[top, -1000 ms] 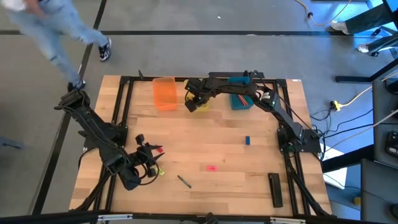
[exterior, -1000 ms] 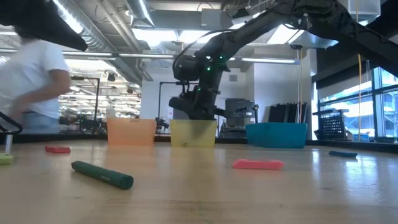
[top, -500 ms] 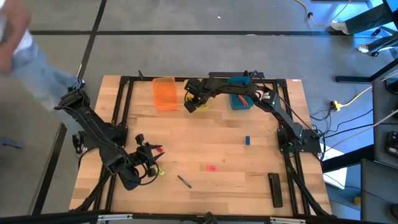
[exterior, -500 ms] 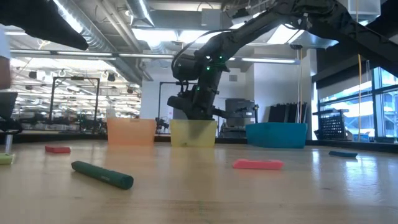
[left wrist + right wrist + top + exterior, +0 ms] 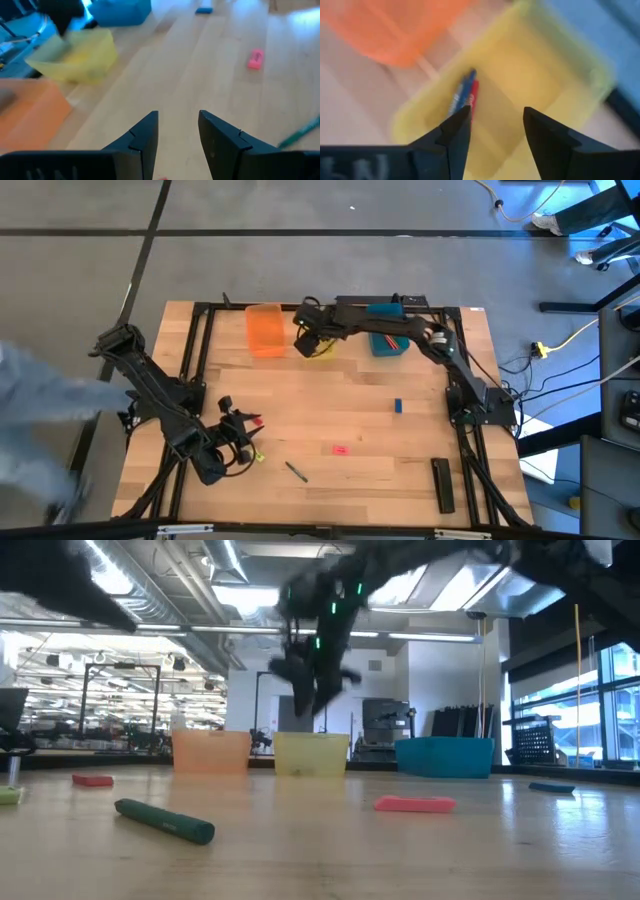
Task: Sort crayons/erasers/pens/pencils in bins
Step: Put the green crayon into the yellow bin
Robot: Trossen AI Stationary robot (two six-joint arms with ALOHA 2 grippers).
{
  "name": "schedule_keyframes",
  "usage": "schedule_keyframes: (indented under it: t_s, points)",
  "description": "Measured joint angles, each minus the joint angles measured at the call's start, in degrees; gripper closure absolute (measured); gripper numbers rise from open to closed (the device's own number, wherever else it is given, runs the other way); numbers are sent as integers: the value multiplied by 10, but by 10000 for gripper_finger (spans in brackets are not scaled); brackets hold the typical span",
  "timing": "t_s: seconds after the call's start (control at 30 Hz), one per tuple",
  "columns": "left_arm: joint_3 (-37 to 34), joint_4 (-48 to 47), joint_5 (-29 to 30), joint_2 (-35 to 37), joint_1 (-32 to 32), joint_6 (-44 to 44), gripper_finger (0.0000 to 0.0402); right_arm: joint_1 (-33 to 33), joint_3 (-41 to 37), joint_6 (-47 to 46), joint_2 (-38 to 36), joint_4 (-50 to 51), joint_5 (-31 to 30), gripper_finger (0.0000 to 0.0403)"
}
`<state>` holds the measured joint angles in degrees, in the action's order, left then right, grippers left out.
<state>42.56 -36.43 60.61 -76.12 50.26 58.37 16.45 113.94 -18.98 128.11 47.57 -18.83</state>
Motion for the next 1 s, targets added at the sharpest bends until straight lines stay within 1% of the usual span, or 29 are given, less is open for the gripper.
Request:
schedule_keyframes:
  t_s: [0.1,0.2,0.47,0.6,0.67,0.73,0.87,0.9,1.0]
  points:
    - [-24,30,-8,0,2,1,269,-35,0,7,-43,-1,-38,219]
    - [-41,59,-9,0,1,1,269,-76,0,-1,-74,-10,-58,224]
    - [-46,110,-18,0,-5,-15,269,-204,0,-28,-83,-51,-71,226]
    - [-46,144,-56,0,-5,-46,269,-269,0,-48,-83,-52,-99,225]
    - [-46,161,-83,0,-5,-66,269,-301,0,-59,-83,-52,-98,225]
    - [-46,176,-107,0,-5,-87,269,-330,-5,-72,-83,-53,-79,225]
    - [-46,200,-121,0,-5,-122,269,-377,-49,-117,-82,-87,-47,225]
    - [-46,208,-121,0,-5,-130,269,-385,-68,-130,-82,-111,-43,225]
    - [-46,225,-121,0,-5,-153,269,-408,-147,-150,-82,-226,-36,225]
